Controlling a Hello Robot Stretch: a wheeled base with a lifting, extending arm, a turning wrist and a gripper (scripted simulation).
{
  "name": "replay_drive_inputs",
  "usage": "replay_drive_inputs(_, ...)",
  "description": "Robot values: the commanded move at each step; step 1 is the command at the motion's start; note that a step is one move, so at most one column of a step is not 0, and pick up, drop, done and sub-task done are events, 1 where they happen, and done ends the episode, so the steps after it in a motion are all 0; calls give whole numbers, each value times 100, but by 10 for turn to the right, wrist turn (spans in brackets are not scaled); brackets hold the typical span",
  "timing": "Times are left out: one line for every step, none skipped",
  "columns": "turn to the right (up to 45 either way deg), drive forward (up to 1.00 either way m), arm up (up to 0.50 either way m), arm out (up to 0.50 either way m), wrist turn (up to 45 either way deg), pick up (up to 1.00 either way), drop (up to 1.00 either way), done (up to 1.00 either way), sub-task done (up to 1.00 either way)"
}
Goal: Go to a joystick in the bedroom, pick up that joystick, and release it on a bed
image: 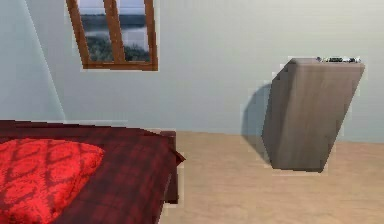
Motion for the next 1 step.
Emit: replay_drive_inputs(30,0,0,0,0,0,0,0,0)
